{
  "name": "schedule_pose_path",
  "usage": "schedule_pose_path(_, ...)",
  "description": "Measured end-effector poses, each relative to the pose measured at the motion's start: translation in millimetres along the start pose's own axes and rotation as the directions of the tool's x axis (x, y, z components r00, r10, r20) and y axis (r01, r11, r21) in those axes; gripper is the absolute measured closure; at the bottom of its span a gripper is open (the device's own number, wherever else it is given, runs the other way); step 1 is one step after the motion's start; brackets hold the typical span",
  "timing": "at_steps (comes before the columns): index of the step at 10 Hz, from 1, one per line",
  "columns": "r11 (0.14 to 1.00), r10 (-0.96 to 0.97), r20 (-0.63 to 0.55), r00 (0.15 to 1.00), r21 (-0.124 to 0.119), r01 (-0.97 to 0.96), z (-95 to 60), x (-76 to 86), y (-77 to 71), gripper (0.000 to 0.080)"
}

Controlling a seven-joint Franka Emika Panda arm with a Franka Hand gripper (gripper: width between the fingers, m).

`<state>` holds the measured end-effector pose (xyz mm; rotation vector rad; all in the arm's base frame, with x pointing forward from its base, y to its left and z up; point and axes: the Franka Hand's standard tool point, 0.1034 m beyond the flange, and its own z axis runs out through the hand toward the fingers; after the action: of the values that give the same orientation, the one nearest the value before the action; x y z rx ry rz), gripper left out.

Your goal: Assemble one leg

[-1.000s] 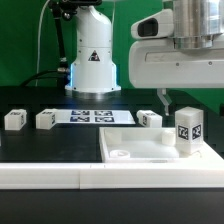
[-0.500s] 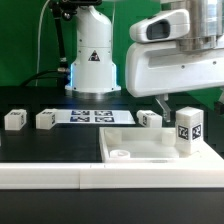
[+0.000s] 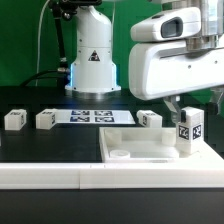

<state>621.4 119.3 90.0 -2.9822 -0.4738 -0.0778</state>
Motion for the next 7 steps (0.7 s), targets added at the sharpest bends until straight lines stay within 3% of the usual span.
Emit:
schedule_pose_path(1, 1.0, 0.0, 0.0, 1.0, 0.0, 0.0, -0.1, 0.1, 0.3, 0.0513)
schedule_pose_path(5, 1.0, 0.024, -0.001, 1.0, 0.0, -0.024, -0.1, 0.0, 0.8, 0.0511)
schedule_pose_path(7, 0.97, 0.242, 0.003, 0.97, 0.019, -0.242, 0.0, -1.4, 3.4, 0.0511)
